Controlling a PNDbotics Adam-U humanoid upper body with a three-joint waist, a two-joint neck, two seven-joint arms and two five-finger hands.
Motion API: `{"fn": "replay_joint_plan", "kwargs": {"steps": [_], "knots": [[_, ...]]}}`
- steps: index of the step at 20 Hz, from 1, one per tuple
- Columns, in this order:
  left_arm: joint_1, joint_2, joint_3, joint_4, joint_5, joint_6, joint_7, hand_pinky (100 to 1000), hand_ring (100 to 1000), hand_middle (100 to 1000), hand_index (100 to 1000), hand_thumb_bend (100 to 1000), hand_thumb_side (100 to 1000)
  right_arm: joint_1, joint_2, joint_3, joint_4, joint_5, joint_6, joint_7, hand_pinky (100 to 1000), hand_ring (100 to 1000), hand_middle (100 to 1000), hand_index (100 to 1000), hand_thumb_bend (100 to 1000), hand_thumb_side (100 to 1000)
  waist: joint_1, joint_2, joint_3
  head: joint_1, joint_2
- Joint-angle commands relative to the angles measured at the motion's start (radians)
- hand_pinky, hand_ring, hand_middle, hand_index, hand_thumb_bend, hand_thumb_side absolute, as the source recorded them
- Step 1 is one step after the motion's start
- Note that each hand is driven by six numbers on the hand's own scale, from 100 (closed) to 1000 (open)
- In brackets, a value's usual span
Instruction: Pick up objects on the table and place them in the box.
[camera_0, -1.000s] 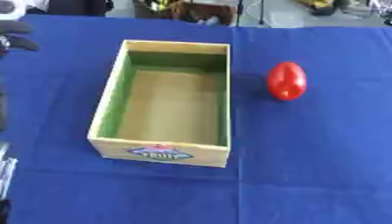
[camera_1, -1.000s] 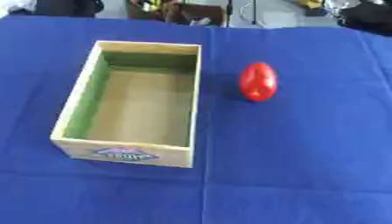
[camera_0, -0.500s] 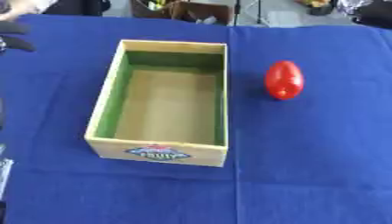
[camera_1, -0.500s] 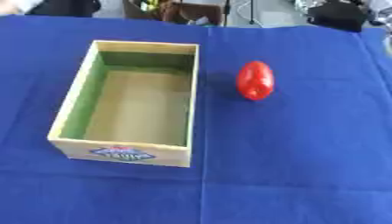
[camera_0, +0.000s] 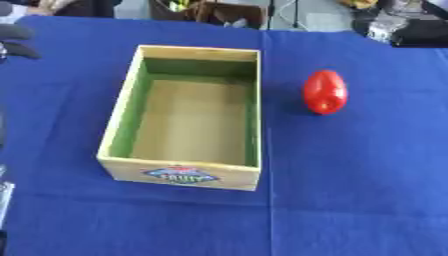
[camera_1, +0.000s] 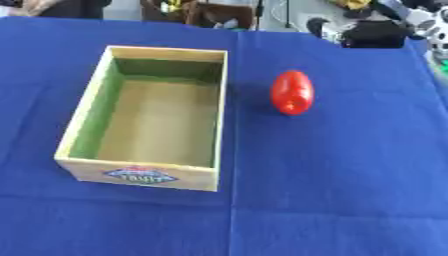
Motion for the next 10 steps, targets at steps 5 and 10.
{"fn": "replay_joint_plan", "kwargs": {"steps": [5,10], "knots": [[-0.006,0.017,0.000,-0.017,0.002,0.002,-0.004,537,620,674,915,170,1000,-0.024,-0.017,-0.023,0.038,-0.088,-0.018,0.102,963,998,1000,1000,537,825,0.001,-0.019,-0.001,0.004,-0.014],[-0.008,0.017,0.000,-0.017,0.001,0.002,-0.006,536,620,675,916,170,1000,-0.028,-0.012,-0.037,0.050,-0.121,-0.022,0.136,975,1000,1000,1000,497,771,0.001,-0.013,0.002,0.005,-0.016]]}}
